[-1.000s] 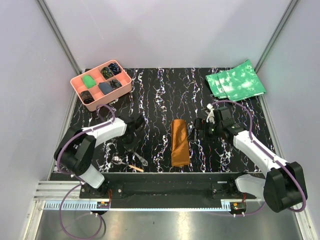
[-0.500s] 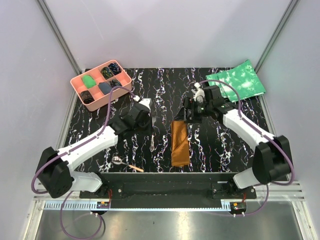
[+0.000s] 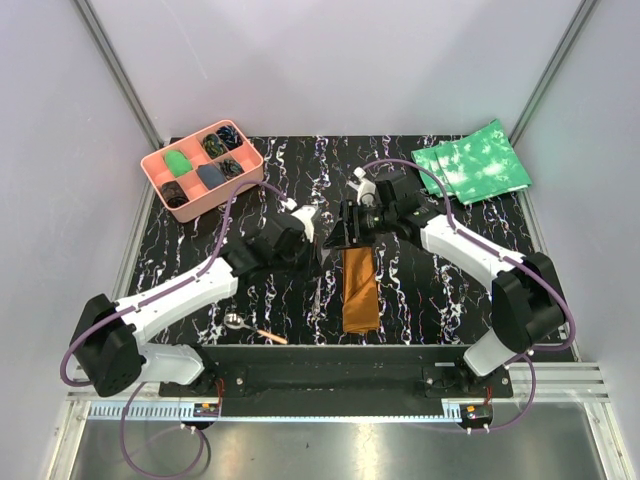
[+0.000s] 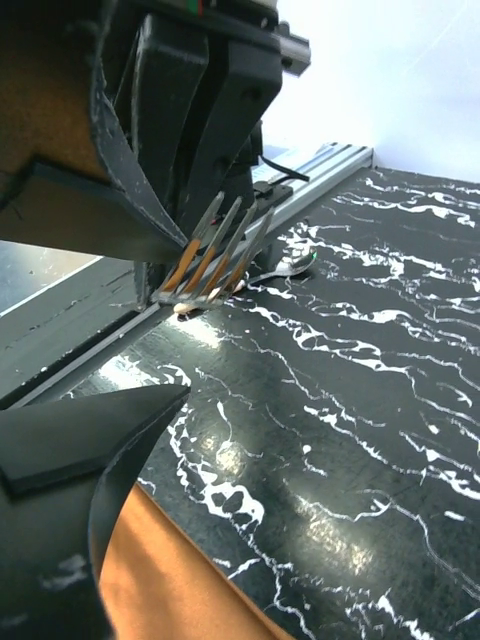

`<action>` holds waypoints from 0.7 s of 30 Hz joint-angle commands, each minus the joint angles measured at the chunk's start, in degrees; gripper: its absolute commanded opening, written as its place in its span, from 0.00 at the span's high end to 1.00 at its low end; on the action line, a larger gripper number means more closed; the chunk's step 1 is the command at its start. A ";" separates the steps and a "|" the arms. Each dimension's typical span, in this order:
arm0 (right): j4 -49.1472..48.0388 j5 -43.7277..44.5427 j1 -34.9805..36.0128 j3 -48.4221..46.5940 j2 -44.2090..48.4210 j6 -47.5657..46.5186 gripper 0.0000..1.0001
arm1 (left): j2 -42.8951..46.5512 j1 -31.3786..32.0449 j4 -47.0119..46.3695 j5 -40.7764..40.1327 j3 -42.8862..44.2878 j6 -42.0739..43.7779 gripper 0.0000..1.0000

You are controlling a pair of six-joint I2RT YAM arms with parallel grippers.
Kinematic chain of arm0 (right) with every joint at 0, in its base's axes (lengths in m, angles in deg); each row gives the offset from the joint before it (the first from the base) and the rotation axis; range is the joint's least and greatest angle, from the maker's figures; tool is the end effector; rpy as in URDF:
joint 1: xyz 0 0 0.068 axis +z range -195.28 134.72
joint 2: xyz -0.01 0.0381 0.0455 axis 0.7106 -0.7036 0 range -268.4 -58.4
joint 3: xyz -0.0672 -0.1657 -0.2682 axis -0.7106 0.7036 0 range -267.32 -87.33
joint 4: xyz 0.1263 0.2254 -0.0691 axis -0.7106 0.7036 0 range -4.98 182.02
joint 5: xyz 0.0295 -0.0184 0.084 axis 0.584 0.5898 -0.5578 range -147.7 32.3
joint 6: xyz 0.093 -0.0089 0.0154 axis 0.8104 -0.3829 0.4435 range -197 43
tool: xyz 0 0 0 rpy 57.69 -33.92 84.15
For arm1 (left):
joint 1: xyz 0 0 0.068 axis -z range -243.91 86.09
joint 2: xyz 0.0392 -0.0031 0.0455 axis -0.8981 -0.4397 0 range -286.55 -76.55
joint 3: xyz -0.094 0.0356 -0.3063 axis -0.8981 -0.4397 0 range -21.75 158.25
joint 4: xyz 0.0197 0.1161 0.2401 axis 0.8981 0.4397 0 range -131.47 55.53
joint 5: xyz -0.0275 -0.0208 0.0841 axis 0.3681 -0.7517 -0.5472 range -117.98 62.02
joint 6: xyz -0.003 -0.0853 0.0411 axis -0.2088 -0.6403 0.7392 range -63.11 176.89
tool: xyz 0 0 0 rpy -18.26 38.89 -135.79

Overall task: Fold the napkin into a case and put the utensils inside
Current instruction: Pass from the left arm to the right, then pass from the right arm to the left

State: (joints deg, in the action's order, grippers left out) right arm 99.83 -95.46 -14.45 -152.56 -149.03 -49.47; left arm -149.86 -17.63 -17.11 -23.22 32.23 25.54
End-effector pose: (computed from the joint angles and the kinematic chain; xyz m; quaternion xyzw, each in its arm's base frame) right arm 0.3033 0.2421 0.2833 -0.1610 0.8540 0.4505 0.2047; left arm 0.2034 -0.2231 0.2785 0.1356 0.9088 -0.2760 0.2821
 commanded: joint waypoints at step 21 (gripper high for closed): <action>-23.16 -18.76 -4.64 4.41 1.68 4.99 1.00 | 2.66 -6.73 -31.81 29.34 -15.29 -15.83 0.72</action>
State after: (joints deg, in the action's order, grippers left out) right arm 82.61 -108.77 -18.80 -148.01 -149.86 -46.08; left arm -147.07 -23.90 -34.75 -3.88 19.68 15.29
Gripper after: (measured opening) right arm 0.011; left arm 0.444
